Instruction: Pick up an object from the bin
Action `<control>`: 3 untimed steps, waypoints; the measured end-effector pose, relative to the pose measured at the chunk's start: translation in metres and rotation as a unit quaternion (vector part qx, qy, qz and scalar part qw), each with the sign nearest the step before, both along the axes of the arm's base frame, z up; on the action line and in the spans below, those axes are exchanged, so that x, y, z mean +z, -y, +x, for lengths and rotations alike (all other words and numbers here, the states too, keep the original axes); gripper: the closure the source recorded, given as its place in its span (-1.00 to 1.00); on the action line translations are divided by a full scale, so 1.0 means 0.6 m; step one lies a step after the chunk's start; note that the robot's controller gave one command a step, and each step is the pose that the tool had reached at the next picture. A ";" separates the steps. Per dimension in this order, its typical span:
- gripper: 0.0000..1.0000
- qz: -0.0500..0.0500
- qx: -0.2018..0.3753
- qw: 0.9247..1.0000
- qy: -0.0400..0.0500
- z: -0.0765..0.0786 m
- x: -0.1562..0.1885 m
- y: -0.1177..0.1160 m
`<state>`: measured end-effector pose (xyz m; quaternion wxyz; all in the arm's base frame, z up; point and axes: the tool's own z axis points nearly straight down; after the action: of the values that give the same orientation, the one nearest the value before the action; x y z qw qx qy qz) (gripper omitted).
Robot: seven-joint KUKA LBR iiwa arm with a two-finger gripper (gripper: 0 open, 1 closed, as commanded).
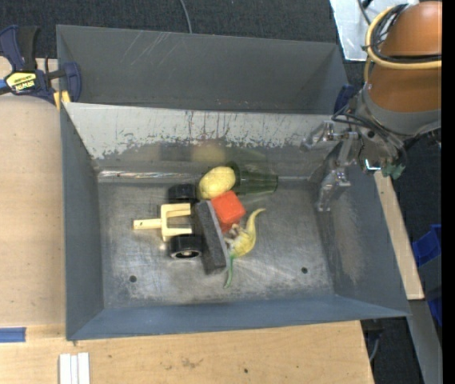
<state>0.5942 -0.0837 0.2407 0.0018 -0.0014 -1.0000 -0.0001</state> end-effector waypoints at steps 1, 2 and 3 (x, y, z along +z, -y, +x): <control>-1.00 0.000 0.001 1.000 0.003 0.001 0.007 -0.001; -1.00 -0.001 -0.032 0.999 0.007 0.012 -0.027 -0.009; -1.00 0.000 -0.021 1.000 0.004 0.019 -0.108 -0.037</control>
Offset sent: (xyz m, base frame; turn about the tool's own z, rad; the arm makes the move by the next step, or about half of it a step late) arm 0.0158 0.0243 -0.0792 0.2051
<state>0.6055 -0.0615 0.1756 -0.0021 -0.0226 -0.9997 0.0002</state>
